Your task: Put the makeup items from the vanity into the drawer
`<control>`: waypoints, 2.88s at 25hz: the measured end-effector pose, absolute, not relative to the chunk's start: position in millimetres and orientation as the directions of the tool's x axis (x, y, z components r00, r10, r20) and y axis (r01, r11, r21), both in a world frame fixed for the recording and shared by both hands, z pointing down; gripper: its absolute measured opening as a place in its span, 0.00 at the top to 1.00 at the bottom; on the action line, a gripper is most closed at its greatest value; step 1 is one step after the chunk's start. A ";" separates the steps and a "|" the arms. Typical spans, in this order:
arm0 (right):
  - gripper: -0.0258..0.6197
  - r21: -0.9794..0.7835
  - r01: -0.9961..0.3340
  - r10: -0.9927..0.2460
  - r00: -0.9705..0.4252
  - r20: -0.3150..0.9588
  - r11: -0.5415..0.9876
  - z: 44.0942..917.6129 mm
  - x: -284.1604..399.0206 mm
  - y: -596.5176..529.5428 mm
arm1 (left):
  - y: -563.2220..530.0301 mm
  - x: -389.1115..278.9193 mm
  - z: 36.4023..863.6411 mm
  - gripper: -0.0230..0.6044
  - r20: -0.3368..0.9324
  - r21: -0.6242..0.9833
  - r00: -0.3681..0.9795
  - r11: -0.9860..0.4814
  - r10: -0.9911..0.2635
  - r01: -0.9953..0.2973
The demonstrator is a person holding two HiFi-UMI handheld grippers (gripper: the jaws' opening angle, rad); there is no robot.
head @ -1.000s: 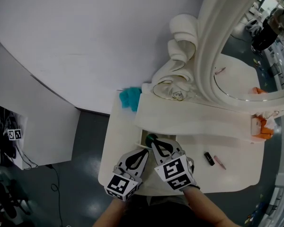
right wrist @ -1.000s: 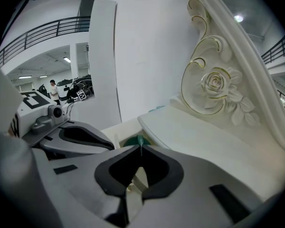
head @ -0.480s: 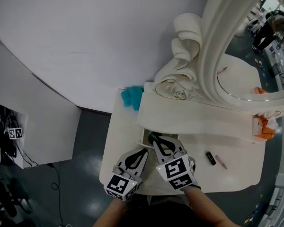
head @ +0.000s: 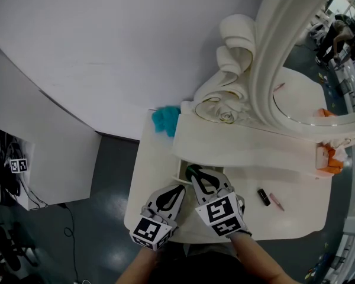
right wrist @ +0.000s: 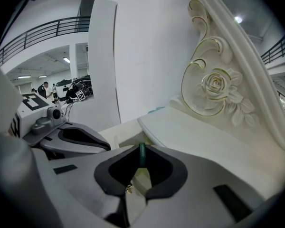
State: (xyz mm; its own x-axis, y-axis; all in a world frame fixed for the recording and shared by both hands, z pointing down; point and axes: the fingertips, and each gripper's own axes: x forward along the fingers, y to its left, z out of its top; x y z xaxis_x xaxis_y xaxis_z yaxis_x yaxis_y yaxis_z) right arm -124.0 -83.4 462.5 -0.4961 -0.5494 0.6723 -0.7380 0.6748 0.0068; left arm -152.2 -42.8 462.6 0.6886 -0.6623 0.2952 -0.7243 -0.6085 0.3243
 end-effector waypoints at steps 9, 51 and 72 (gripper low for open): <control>0.89 0.000 -0.735 -0.544 -0.501 0.673 0.678 463.3 -125.9 -82.0 | -41.6 -154.0 463.1 0.93 0.295 0.326 0.689 -0.607 -0.662 -0.724; 0.93 -0.078 -0.816 -0.606 -0.485 0.630 0.572 448.9 -56.0 -50.2 | -25.6 -82.8 444.9 0.94 0.263 0.294 0.774 -0.716 -0.576 -0.633; 0.93 -0.083 -0.885 -0.669 -0.406 0.623 0.459 444.6 19.7 -18.3 | 1.2 -0.1 441.0 0.94 0.265 0.265 0.856 -0.820 -0.444 -0.508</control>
